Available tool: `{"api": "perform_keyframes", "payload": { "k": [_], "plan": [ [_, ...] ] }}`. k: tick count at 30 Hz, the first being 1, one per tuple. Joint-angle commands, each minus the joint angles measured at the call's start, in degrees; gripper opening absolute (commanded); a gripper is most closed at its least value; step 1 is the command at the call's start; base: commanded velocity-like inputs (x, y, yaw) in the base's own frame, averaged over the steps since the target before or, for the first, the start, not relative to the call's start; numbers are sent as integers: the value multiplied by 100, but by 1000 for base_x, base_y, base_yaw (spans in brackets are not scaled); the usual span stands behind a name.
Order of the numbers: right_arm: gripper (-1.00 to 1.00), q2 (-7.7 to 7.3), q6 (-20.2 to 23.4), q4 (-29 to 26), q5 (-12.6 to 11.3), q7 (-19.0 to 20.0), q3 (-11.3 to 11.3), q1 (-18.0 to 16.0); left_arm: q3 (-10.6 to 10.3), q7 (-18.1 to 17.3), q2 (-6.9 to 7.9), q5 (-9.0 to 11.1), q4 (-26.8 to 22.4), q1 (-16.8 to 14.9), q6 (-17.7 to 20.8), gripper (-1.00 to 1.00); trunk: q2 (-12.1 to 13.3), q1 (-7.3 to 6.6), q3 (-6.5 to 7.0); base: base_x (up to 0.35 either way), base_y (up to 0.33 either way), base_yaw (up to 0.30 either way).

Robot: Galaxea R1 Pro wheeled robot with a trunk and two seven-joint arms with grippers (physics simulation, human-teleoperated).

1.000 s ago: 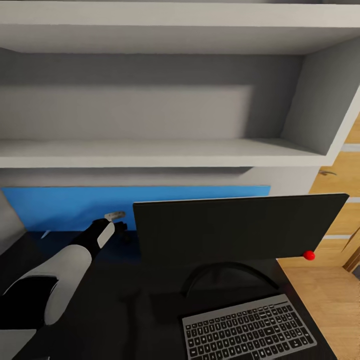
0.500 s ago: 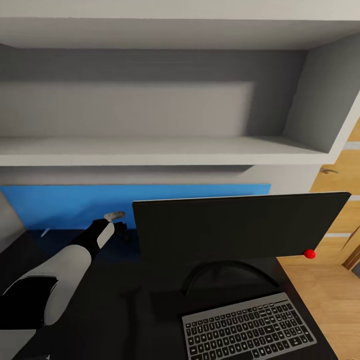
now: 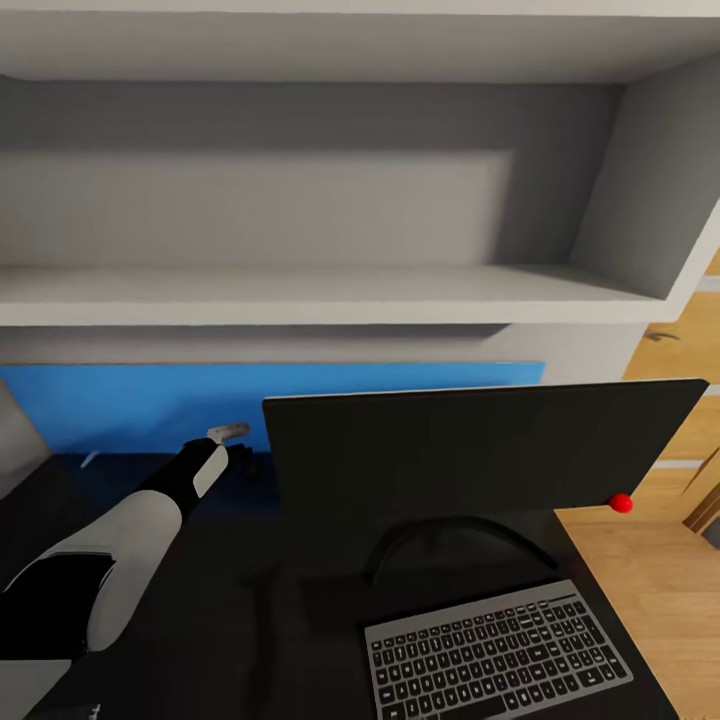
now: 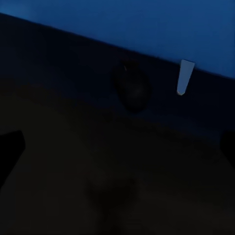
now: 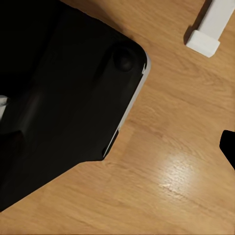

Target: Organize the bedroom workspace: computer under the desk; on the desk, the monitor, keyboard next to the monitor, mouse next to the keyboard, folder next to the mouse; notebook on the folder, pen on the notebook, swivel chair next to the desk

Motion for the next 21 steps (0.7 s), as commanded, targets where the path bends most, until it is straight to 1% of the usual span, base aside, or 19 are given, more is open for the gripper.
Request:
{"api": "perform_keyframes", "payload": {
  "k": [1, 7, 11, 21],
  "plan": [
    [100, 8, -32, -16, 37, 33, -34, -4, -27, 37, 2, 58, -11, -2, 24, 100, -7, 2, -17, 0, 0, 0],
    [100, 8, -32, -3, 35, 27, -34, -5, -34, 42, 4, 49, 16, -44, 16, 100, -7, 2, -71, 0, 0, 0],
    [100, 8, -26, 6, 34, 20, -31, -5, -35, 53, 2, 43, 50, -169, 14, 100, -7, 2, -107, 0, 0, 0],
    [100, 15, -28, 0, 9, 11, -33, -7, -48, 157, -1, 31, 78, -335, 14, 100, -7, 2, -198, 0, 0, 0]
  ]
}}
